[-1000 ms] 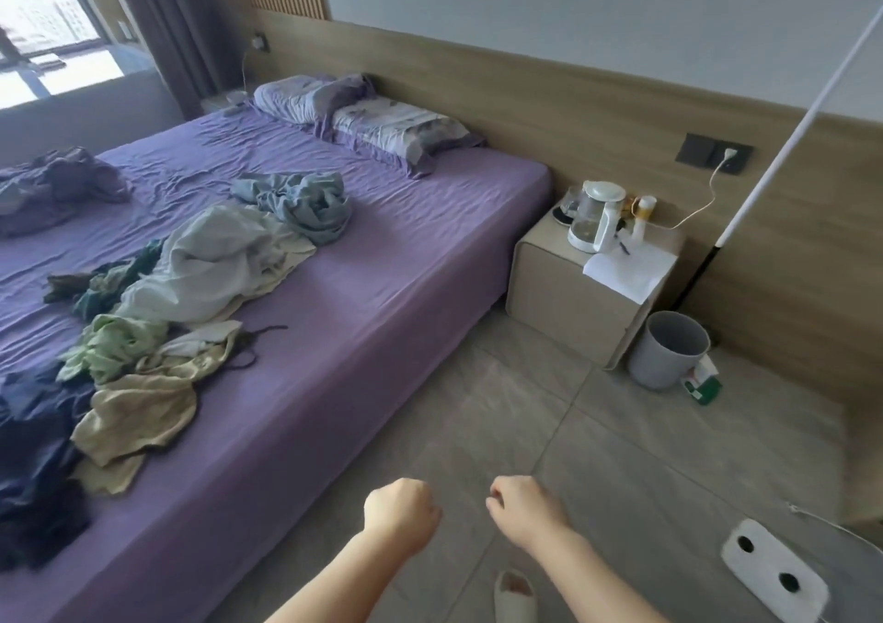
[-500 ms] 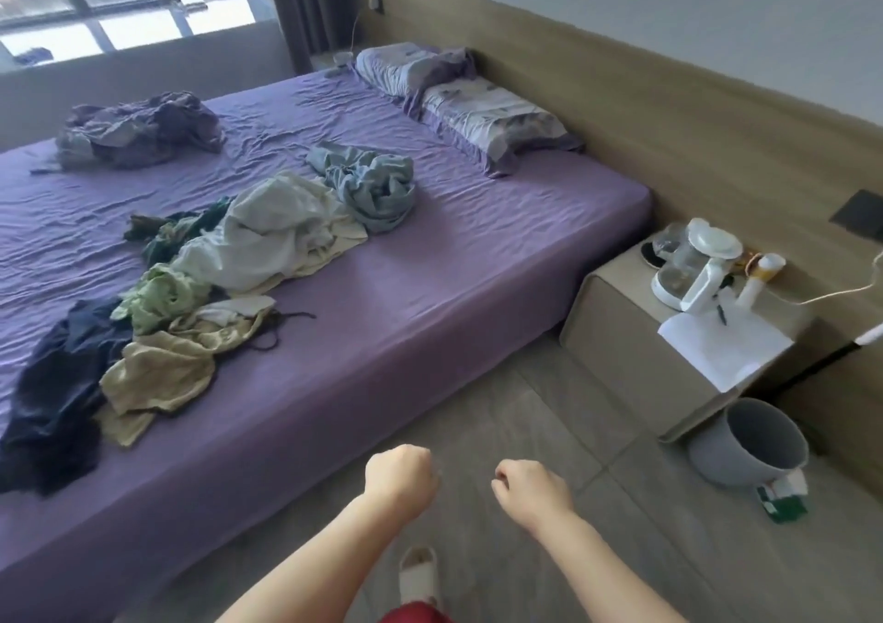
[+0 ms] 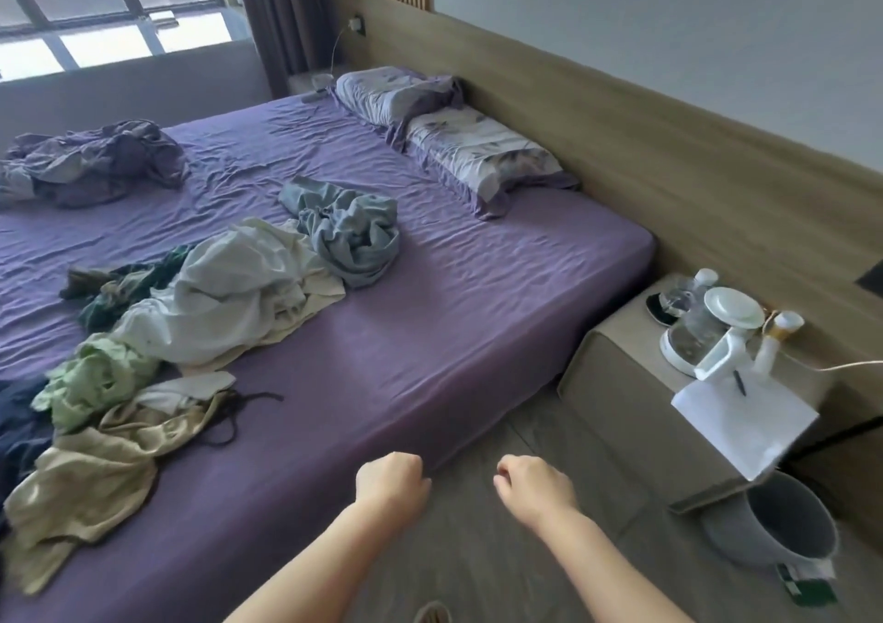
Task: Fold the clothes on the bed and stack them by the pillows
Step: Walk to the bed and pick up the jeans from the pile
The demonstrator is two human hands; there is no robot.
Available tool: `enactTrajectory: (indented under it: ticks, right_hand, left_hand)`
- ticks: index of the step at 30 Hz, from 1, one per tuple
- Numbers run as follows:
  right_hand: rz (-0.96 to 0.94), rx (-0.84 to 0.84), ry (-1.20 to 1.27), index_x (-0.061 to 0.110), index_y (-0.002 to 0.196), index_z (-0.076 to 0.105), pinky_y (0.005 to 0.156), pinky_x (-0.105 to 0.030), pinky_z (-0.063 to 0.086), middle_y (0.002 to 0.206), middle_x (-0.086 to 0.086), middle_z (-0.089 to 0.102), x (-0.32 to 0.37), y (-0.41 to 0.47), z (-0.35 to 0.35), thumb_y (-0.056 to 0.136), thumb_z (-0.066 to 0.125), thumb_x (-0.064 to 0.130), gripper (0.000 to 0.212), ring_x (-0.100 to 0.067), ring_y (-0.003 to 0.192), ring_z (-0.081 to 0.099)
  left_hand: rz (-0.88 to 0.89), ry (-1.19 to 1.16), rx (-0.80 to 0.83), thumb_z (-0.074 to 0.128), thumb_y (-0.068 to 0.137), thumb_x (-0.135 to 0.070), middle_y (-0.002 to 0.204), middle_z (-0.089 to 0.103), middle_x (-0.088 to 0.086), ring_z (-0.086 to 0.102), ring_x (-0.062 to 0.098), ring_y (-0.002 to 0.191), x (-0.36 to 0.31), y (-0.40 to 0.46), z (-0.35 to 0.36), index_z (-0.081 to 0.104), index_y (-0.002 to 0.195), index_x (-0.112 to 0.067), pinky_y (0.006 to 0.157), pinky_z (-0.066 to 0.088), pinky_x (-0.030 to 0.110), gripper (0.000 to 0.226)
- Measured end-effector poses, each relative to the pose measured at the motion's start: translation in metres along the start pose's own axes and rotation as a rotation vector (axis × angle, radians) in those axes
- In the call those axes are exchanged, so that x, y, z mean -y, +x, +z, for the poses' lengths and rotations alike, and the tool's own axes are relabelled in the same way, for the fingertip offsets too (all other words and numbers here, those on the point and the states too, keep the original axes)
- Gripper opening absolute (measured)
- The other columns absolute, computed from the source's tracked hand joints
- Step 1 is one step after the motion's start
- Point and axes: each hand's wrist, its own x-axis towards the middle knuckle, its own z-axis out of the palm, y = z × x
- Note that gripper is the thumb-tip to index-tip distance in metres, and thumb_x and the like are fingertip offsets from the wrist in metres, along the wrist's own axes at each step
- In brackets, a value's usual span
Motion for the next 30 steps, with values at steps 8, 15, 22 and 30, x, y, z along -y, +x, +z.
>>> enactTrajectory:
  ticks: [8,15,22,30]
  right_hand:
    - [-0.005,0.011,0.001,0.024,0.120,0.055,0.081,-0.028,0.044,0.121,0.001,0.061,-0.005,0.072,-0.040,0.095,0.040,0.036,0.031,-0.022,0.109,0.058]
    - [-0.107,0.047,-0.042,0.024,0.123,0.054,0.082,-0.029,0.044,0.123,0.001,0.060,-0.035,0.147,-0.081,0.095,0.040,0.035,0.033,-0.022,0.111,0.057]
    - [-0.247,0.069,-0.118,0.022,0.119,0.055,0.083,-0.032,0.046,0.120,-0.002,0.062,-0.072,0.224,-0.134,0.094,0.042,0.036,0.032,-0.024,0.110,0.058]
    - [-0.352,0.106,-0.167,0.017,0.112,0.055,0.079,-0.032,0.044,0.115,-0.004,0.063,-0.077,0.290,-0.168,0.095,0.041,0.035,0.028,-0.027,0.105,0.058]
  left_hand:
    - [-0.004,0.010,0.010,0.045,0.093,-0.041,0.114,0.065,0.000,0.061,0.026,0.106,-0.017,0.066,-0.035,0.062,0.106,-0.020,0.082,0.046,0.032,0.030]
    - [-0.117,-0.044,-0.020,0.044,0.093,-0.041,0.119,0.063,0.001,0.059,0.025,0.110,-0.051,0.127,-0.060,0.062,0.109,-0.019,0.084,0.046,0.031,0.032]
    - [-0.292,-0.143,-0.026,0.043,0.091,-0.039,0.114,0.065,0.001,0.060,0.026,0.106,-0.094,0.176,-0.085,0.062,0.102,-0.018,0.082,0.046,0.031,0.030]
    - [-0.408,-0.185,-0.063,0.042,0.092,-0.037,0.113,0.065,0.003,0.060,0.027,0.105,-0.114,0.219,-0.113,0.062,0.104,-0.016,0.081,0.047,0.030,0.031]
